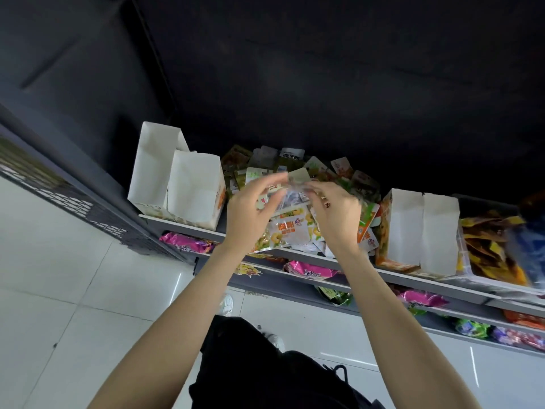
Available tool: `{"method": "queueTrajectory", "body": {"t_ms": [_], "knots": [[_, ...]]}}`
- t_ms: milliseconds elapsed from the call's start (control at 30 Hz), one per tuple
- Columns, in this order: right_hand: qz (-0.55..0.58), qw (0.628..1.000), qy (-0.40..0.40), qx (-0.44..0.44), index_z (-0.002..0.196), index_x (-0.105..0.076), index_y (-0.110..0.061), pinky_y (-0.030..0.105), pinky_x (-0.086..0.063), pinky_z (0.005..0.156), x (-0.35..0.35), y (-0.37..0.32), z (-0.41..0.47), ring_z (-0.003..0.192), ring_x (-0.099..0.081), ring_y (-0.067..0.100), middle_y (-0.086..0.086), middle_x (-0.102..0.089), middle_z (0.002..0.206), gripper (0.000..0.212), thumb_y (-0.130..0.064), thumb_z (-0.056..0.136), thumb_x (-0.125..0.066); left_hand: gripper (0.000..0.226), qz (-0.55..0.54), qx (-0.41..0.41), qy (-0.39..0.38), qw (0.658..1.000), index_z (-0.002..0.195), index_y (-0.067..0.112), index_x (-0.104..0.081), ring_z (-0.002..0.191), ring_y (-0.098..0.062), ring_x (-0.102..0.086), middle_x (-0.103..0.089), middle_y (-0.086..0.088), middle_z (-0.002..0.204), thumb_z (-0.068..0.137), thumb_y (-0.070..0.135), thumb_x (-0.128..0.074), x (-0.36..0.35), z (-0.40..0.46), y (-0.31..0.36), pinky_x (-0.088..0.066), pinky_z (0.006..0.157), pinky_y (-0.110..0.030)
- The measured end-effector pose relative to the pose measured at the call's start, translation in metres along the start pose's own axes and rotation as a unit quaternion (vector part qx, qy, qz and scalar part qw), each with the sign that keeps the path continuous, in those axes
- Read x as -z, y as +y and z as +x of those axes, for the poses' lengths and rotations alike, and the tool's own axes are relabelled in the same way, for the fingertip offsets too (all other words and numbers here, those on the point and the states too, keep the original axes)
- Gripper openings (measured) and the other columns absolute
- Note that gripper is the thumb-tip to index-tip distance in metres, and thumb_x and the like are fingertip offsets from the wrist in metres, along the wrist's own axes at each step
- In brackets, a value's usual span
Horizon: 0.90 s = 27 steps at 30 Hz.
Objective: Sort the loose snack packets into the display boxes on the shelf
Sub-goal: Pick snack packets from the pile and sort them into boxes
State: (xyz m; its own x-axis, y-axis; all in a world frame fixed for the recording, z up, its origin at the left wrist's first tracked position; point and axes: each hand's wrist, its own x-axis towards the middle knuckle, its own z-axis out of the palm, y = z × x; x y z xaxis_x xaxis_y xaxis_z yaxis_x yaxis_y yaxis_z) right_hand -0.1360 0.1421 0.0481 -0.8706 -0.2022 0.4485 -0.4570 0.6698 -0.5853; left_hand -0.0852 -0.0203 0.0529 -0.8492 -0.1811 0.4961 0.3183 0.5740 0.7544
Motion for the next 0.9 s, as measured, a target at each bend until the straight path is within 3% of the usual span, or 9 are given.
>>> {"method": "queueTrajectory", "body": {"t_ms": [100,267,400,500,567,633,733,833,900], "knots": [[0.162,0.961,-0.027,-0.221,0.088,-0.065,-0.003,0.040,-0.054,0.056,0.015,-0.021,0.008,0.066,-0.064,0.029,0.013,-0.069,0.075,0.022,-0.025,0.089,-0.065,0.057,-0.100,0.177,-0.014,0.979,0.136,0.033,-0.036,0.120,-0.002,-0.049,-0.052,0.011,0.131,0.087,0.025,-0.065,0.036,0.008,0.023,-0.039,0.101,-0.017],[0.422,0.809,-0.133,-0.387,0.115,-0.056,-0.013,0.021,-0.053,0.059,0.022,-0.048,-0.007,0.069,-0.064,0.015,0.010,-0.069,0.100,0.027,-0.013,0.089,-0.065,0.048,-0.075,0.339,-0.193,0.918,0.125,0.031,-0.048,0.096,-0.011,-0.063,-0.061,0.010,0.118,0.082,0.038,-0.068,0.070,-0.014,0.016,-0.052,0.079,-0.023],[0.369,0.836,-0.154,-0.375,0.099,-0.062,-0.008,0.029,-0.058,0.072,0.027,-0.045,-0.028,0.082,-0.066,0.026,0.013,-0.069,0.097,0.013,-0.015,0.090,-0.064,0.037,-0.050,0.300,-0.233,0.924,0.111,0.024,-0.059,0.097,-0.012,-0.063,-0.068,0.010,0.104,0.079,0.037,-0.072,0.080,-0.025,-0.004,-0.051,0.087,-0.034],[0.299,0.872,-0.189,-0.339,0.097,-0.057,0.007,0.033,-0.058,0.074,0.046,-0.033,-0.050,0.084,-0.065,0.026,0.022,-0.065,0.094,0.027,-0.014,0.084,-0.070,0.048,0.019,0.239,-0.340,0.909,0.121,0.023,-0.057,0.108,-0.011,-0.057,-0.062,0.009,0.120,0.079,0.042,-0.070,0.080,-0.014,-0.008,-0.047,0.095,-0.035],[0.257,0.889,-0.198,-0.324,0.106,-0.060,-0.007,0.037,-0.057,0.078,0.063,-0.030,-0.068,0.088,-0.068,0.018,0.006,-0.070,0.095,0.027,-0.014,0.083,-0.071,0.050,0.050,0.180,-0.395,0.899,0.125,0.024,-0.057,0.102,-0.013,-0.061,-0.061,0.010,0.123,0.081,0.043,-0.069,0.065,-0.003,0.002,-0.049,0.092,-0.037],[0.211,0.908,-0.125,-0.339,0.105,-0.064,-0.017,0.043,-0.057,0.079,0.076,-0.018,-0.089,0.088,-0.068,0.019,-0.001,-0.071,0.095,0.022,-0.018,0.084,-0.071,0.046,0.081,0.119,-0.391,0.909,0.125,0.028,-0.055,0.085,-0.012,-0.065,-0.061,0.013,0.119,0.083,0.041,-0.067,0.038,0.007,0.018,-0.054,0.081,-0.036],[0.149,0.898,0.114,-0.398,0.084,-0.063,-0.019,0.049,-0.056,0.066,0.105,0.008,-0.121,0.071,-0.066,0.030,0.005,-0.066,0.074,0.011,-0.029,0.083,-0.068,0.042,0.039,0.097,-0.312,0.944,0.126,0.028,-0.049,0.082,-0.002,-0.062,-0.061,0.015,0.110,0.087,0.034,-0.065,-0.015,0.009,0.038,-0.054,0.069,-0.027],[0.013,0.873,0.279,-0.401,0.087,-0.062,-0.014,0.031,-0.043,0.053,0.148,0.039,-0.142,0.062,-0.057,0.033,0.012,-0.062,0.071,0.013,-0.027,0.088,-0.063,0.042,0.022,0.108,-0.321,0.941,0.127,0.025,-0.047,0.083,-0.004,-0.062,-0.062,0.011,0.110,0.089,0.036,-0.061,-0.079,-0.001,0.054,-0.053,0.064,-0.031],[-0.123,0.877,0.301,-0.354,0.098,-0.067,-0.007,0.026,-0.032,0.054,0.170,0.065,-0.144,0.059,-0.049,0.023,0.016,-0.065,0.073,0.014,-0.018,0.091,-0.062,0.050,0.013,0.128,-0.329,0.935,0.131,0.022,-0.043,0.086,-0.010,-0.064,-0.063,0.007,0.109,0.088,0.039,-0.062,-0.123,-0.014,0.063,-0.053,0.067,-0.033]]}}
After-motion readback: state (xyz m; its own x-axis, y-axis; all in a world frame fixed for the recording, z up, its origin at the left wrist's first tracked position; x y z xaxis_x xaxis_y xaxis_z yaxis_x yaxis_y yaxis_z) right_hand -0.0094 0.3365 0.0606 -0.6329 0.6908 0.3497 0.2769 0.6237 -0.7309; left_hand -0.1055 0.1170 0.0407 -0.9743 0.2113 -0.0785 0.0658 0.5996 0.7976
